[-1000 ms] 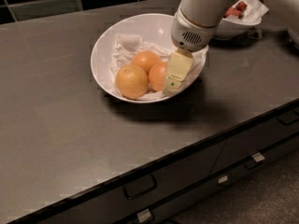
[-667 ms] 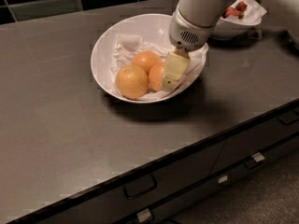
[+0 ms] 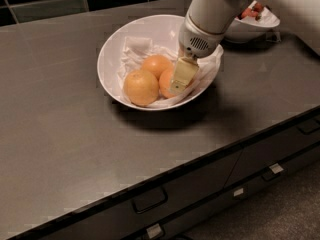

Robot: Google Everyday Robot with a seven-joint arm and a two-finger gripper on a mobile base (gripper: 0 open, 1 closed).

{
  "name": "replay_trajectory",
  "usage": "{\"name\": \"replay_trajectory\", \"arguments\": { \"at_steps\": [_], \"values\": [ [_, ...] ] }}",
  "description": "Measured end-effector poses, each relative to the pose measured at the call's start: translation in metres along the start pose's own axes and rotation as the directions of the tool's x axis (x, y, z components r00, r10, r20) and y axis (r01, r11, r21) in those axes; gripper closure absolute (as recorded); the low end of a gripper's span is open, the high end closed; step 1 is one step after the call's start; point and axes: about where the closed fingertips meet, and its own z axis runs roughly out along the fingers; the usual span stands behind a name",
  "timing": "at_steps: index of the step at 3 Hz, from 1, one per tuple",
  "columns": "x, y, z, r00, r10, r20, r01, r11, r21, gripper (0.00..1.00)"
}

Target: Pick orange from white bowl

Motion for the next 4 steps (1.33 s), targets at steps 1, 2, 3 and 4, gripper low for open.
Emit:
{"name": "replay_trajectory", "arguments": {
  "at_steps": [1,2,3,4],
  "values": [
    [-0.002,-0.002,0.005,1.0,-0.004,0.001,0.004,1.0,-0.004,0.32],
    [-0.002,-0.004,0.011,1.0,-0.001,0.005,0.001,1.0,-0.007,0.36],
    [-0.002,-0.005,0.023,1.0,0.018,0.02,-0.018,0.9998,-0.011,0.36],
    [-0.001,0.002,0.043,0.999,0.034,0.024,-0.033,0.9989,-0.034,0.37]
  ]
}}
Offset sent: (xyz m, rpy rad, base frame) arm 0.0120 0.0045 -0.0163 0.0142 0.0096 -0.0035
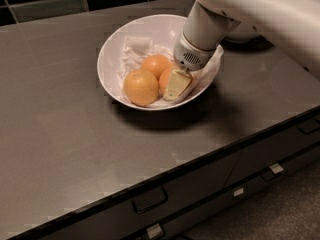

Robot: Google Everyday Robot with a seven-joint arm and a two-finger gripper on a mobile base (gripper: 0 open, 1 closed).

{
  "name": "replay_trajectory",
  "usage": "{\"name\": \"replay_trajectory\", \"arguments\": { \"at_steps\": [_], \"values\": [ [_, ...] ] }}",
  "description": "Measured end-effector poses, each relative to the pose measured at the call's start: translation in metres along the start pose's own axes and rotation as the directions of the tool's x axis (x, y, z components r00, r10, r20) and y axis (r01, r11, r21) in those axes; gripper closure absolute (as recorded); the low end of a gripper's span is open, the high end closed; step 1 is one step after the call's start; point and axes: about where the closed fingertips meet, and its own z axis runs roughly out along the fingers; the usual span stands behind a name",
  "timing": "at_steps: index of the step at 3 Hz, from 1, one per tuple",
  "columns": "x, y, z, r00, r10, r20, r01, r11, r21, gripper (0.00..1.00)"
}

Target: Pick orange from white bowl

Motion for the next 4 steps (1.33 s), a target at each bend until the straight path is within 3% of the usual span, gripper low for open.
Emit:
{"name": "replay_trajectory", "arguments": {
  "at_steps": [1,4],
  "values": [
    [0.0,0.0004,0.0017,1.0,0.0,-0.001,0.0,1.0,-0.002,0.37],
    [-0.0002,0.0005,0.0016,1.0,0.0,-0.001,0.0,1.0,-0.002,0.99]
  ]
}}
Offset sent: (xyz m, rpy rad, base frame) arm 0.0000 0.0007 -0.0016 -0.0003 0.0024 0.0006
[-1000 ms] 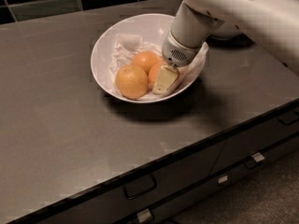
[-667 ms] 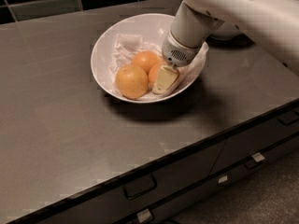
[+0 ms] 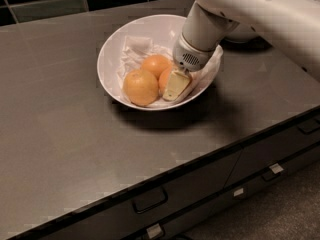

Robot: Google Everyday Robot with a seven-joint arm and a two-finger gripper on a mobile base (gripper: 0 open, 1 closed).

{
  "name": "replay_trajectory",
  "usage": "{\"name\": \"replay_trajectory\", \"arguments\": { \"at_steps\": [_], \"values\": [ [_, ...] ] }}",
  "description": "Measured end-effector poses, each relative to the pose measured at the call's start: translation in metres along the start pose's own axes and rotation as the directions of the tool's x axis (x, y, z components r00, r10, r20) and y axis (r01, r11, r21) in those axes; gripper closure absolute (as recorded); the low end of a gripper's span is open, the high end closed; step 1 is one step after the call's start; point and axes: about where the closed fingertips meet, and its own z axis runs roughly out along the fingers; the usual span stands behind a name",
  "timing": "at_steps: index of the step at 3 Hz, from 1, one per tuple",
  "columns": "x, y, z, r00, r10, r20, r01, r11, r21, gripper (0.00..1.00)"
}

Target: Pick orange from white bowl

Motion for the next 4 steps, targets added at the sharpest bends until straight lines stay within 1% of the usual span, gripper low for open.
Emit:
{"name": "replay_trajectory", "arguments": {
  "at_steps": [1,2,3,4],
  "values": [
    [-0.007,0.002,-0.014,1.0,-0.015,0.018,0.015,0.9995,0.027,1.0],
    [-0.016,0.005,-0.035,0.999,-0.039,0.033,0.036,0.9964,0.077,1.0],
    [-0.026,0.008,-0.059,0.997,-0.064,0.044,0.058,0.9884,0.141,1.0],
    [-0.035,0.013,-0.082,0.993,-0.092,0.068,0.077,0.9778,0.195,1.0]
  ]
}}
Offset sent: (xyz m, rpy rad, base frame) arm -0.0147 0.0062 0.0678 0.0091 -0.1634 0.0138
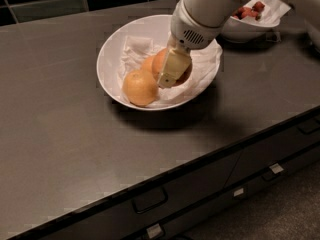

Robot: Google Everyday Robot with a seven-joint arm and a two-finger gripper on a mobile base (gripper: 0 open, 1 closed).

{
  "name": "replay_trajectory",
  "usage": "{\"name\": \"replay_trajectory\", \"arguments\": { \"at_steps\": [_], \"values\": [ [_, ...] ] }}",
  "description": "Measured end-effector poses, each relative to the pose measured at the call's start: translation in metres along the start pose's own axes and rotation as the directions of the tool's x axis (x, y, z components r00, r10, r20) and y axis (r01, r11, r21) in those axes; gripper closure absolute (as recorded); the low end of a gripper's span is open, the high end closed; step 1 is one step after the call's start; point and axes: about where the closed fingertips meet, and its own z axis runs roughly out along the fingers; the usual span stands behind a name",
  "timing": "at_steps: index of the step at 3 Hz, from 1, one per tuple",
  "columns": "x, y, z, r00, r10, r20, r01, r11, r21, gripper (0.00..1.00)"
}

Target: Pick orange from white bowl

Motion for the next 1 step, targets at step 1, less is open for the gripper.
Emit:
{"name": "replay_trajectory", "arguments": {
  "at_steps": [1],
  "values": [
    [-0.0004,0.0,-0.0007,1.0,0.0,0.001,0.0,1.0,0.002,1.0]
  ]
}}
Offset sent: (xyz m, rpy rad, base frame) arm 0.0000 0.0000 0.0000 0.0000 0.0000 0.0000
